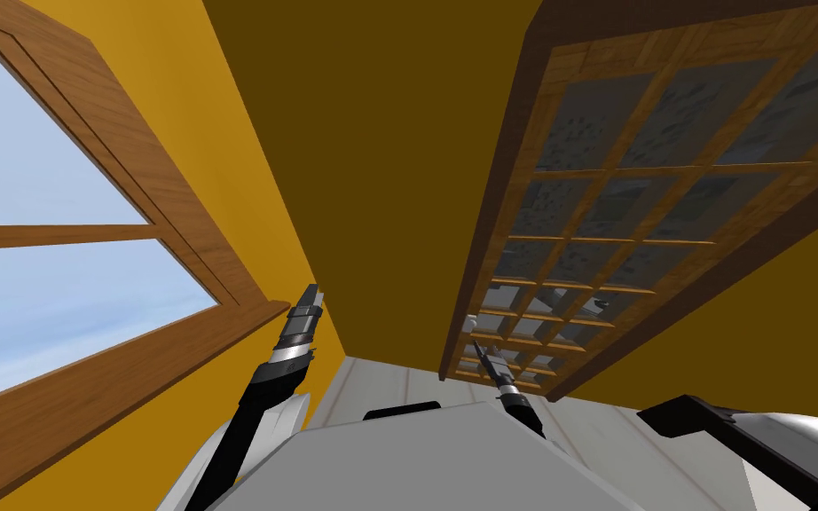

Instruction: Pull the door open

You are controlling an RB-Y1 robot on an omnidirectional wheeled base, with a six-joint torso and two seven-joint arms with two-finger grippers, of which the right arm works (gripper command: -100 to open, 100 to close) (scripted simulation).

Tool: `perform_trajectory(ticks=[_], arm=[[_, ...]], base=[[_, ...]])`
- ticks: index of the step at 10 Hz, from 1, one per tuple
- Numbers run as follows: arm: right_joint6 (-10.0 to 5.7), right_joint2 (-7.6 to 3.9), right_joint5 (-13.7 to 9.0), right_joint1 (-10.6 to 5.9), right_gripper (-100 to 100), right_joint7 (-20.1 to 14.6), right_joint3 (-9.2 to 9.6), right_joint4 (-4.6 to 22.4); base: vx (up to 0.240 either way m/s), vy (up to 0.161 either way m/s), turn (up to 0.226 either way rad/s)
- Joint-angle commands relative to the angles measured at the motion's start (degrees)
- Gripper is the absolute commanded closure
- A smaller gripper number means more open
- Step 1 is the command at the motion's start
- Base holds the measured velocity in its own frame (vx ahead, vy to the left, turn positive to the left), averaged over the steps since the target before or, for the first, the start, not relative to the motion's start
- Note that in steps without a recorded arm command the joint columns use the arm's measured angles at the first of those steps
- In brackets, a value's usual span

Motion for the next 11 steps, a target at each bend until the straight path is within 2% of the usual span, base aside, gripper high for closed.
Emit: perform_trajectory(ticks=[1,4,5,11], arm=[[-0.53,-0.47,0.3,0.84,-100,2.5,-0.14,-0.2],[-1.84,-1.47,0.9,2.34,-100,6.0,-0.40,-0.2],[-1.15,-1.16,0.8,2.49,-100,5.4,-0.36,-1.0],[0.01,-0.69,0.4,0.82,-100,6.6,-1.25,-0.2]], base=[[-0.016,0.045,-0.024],[-0.014,0.066,-0.035],[-0.010,0.030,-0.012],[0.192,-0.055,0.038]])
